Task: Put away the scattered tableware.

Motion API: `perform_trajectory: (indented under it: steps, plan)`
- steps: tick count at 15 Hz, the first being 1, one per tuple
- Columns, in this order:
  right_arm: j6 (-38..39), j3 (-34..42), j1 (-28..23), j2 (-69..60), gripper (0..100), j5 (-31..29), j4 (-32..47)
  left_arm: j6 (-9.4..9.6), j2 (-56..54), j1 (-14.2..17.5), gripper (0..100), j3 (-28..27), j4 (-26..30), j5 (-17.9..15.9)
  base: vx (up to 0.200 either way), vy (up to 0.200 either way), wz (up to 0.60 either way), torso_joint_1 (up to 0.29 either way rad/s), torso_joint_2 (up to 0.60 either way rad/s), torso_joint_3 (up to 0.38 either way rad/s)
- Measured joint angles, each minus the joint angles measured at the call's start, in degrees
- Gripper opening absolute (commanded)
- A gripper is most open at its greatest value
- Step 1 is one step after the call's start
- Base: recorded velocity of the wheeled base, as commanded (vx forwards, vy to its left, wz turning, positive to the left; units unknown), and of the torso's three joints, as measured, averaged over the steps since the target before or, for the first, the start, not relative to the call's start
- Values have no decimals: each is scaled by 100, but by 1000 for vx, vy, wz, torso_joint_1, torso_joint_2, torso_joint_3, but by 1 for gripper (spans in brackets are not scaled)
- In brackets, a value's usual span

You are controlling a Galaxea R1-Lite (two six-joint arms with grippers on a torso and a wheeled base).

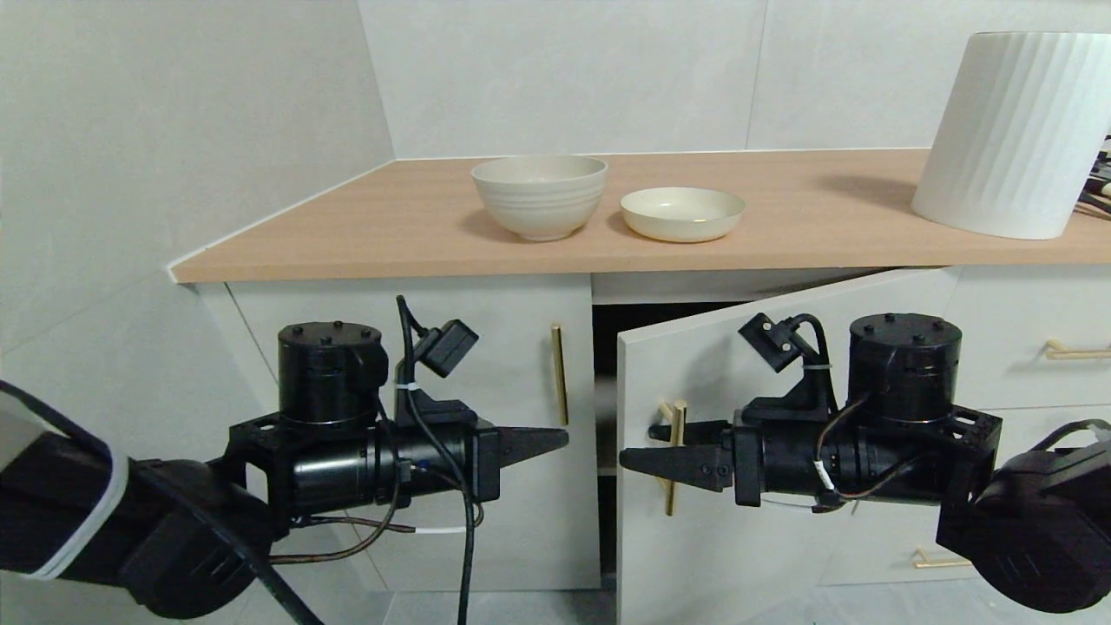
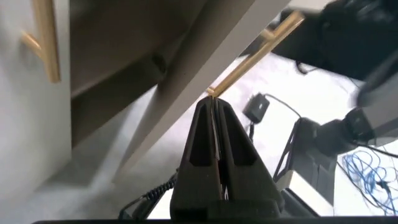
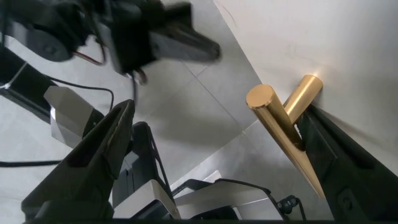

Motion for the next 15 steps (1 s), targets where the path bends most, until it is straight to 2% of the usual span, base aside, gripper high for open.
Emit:
perform_trajectory:
  steps: [4, 6, 8, 10, 11, 14, 15]
  plan:
    - [0, 9, 0, -17, 100, -2, 2, -30, 662, -167, 0, -223, -585, 101, 0, 0, 0, 0, 0, 0]
    - [-5, 9, 0, -16, 100, 0, -1, -183, 987, -247, 0, -402, -818, 127, 0, 0, 0, 0, 0, 0]
    - [-9, 12, 6, -16, 100, -2, -4, -284, 1313, -285, 0, -491, -1546, 317, 0, 0, 0, 0, 0, 0]
    - [-9, 15, 6, -17, 100, -5, -6, -490, 1608, -388, 0, -511, -2254, 616, 0, 0, 0, 0, 0, 0]
    - [-13, 26, 9, -17, 100, -2, -11, -534, 1759, -424, 0, -521, -2581, 660, 0, 0, 0, 0, 0, 0]
    - [-213, 91, -11, -24, 100, 6, -17, -556, 2264, -503, 0, -562, -3760, 701, 0, 0, 0, 0, 0, 0]
    - [-293, 117, -29, -27, 100, 9, -15, -558, 2409, -569, 0, -571, -3979, 709, 0, 0, 0, 0, 0, 0]
